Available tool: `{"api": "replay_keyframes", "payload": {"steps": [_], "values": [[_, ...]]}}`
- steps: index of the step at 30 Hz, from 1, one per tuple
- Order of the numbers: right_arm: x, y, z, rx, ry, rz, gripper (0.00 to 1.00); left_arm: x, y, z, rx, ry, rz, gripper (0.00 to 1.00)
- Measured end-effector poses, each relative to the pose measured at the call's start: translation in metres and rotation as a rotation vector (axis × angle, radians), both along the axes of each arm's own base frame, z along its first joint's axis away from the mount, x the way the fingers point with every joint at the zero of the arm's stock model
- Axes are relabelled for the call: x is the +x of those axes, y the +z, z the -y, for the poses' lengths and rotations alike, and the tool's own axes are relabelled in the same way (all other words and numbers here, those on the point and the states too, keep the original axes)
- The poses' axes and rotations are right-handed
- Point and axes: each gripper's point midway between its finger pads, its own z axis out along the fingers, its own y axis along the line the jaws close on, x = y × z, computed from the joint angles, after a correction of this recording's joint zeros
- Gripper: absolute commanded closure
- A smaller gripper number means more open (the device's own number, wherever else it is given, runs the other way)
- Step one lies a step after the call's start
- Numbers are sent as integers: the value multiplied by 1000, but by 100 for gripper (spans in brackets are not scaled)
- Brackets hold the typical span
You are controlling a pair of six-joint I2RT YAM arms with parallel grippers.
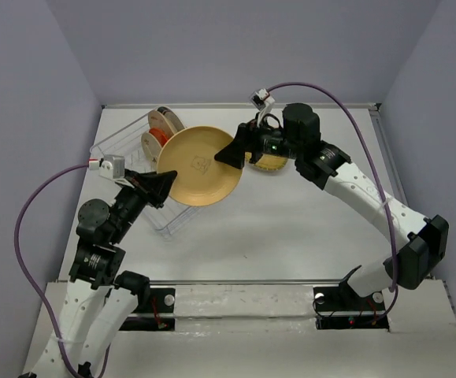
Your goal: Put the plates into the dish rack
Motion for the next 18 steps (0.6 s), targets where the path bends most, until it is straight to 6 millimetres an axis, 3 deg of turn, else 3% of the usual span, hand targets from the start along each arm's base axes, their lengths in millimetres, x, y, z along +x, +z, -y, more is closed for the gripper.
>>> {"api": "replay_keyframes", "payload": {"steps": [3, 5, 6, 7, 8, 10, 14, 18], "values": [[-20, 1, -2, 15, 172, 15, 60, -8, -2, 8, 19, -60, 6, 95], [-36, 5, -5, 32, 268, 21, 93, -12, -4, 10, 33, -82, 3, 84], [-43, 7, -6, 38, 310, 34, 93, -14, -5, 11, 38, -93, 0, 63], [-47, 8, -8, 42, 339, 50, 93, -16, -7, 11, 38, -97, -18, 52], [-50, 9, -9, 46, 360, 59, 93, -18, -3, 10, 43, -93, -13, 27], [-54, 8, -10, 61, 401, 39, 93, -19, 5, 6, 67, -72, 7, 4], [-48, 5, -20, 63, 401, -3, 93, -14, 18, -20, 98, 78, 11, 1], [-11, 8, -49, 42, 272, -9, 93, -14, 21, -65, 116, 314, 20, 1]]}}
